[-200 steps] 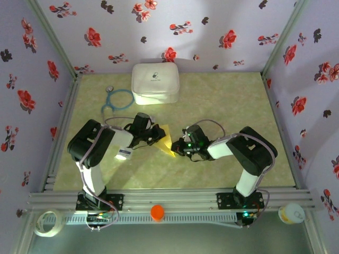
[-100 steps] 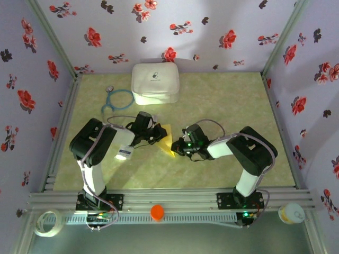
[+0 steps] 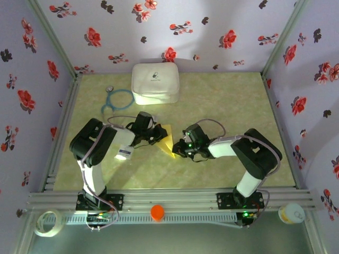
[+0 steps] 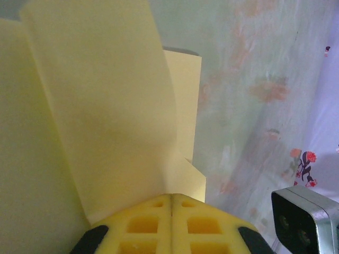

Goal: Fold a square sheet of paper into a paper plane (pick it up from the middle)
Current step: Fourth fold the wing at the center of the table.

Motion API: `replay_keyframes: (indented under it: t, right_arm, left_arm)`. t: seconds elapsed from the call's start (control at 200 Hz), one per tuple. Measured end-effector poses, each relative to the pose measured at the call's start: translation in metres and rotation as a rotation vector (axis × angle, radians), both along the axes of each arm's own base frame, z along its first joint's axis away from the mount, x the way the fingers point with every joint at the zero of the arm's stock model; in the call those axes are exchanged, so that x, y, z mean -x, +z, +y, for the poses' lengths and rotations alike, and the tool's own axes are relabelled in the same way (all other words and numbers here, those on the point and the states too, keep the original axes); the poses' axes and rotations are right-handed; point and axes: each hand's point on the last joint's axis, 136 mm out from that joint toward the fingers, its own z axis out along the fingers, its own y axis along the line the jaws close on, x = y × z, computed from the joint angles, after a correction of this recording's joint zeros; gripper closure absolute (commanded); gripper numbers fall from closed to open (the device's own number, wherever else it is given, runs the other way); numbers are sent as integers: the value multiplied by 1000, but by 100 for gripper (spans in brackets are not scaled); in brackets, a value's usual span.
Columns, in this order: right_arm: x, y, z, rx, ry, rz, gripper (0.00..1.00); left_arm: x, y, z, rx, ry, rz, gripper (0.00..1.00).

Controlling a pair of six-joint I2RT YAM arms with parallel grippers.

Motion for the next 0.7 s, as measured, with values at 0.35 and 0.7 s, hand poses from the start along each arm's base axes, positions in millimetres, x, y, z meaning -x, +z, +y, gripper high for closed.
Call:
replay_keyframes:
  t: [0.35,0.7]
  right_arm:
    - [6,1,-2,10,28,1,85]
    - [15,2,-7,22,56,18,90]
  left_arm:
    - [1,0,-1,3,-6,2,100]
    - [4,0,-3,14,-21,11,100]
